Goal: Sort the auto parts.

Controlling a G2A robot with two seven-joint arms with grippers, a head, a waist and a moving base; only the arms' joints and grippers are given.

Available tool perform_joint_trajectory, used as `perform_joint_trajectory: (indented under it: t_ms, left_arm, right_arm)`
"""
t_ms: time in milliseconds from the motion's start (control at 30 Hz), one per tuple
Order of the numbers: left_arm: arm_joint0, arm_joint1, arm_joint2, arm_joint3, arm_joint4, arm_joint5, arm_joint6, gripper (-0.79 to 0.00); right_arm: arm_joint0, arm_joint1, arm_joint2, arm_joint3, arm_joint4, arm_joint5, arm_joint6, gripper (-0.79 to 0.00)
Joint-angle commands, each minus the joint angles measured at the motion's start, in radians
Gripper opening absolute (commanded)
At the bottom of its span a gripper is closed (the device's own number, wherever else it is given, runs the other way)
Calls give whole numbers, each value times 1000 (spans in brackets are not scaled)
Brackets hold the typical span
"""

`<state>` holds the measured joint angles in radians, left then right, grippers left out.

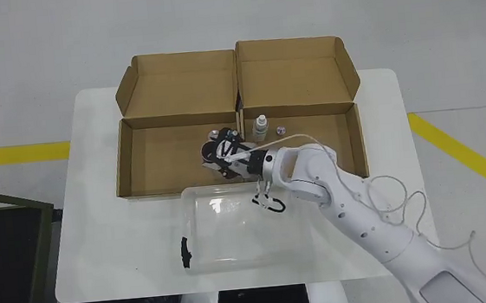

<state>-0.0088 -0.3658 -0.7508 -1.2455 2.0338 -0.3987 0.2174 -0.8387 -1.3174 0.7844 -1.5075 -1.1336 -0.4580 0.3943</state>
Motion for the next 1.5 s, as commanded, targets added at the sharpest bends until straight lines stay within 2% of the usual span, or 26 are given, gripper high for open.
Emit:
perform_joint_trajectory:
  t_ms: [0, 667, 700, 800, 867, 1133, 1467]
  left_arm:
    - [0, 0, 0, 0, 0, 0, 0, 0]
    - [0, 0, 0, 0, 0, 0, 0, 0]
    - [0, 0, 0, 0, 0, 0, 0, 0]
    - [0, 0, 0, 0, 0, 0, 0, 0]
    - [0, 0, 0, 0, 0, 0, 0, 0]
    - [0, 0, 0, 0, 0, 0, 0, 0]
    - [0, 0, 0, 0, 0, 0, 0, 0]
  right_arm:
    - [9, -5, -7, 14, 2, 2, 9, -785]
    - [73, -46, -62, 127, -22, 27, 88, -785]
    - [74, -48, -63, 129, -25, 30, 91, -773]
    - [78, -52, -66, 137, -29, 34, 102, -631]
    - [81, -55, -68, 141, -33, 34, 108, -576]
    - [90, -67, -73, 155, -34, 36, 133, -468]
    - [93, -78, -76, 156, -36, 36, 159, -409]
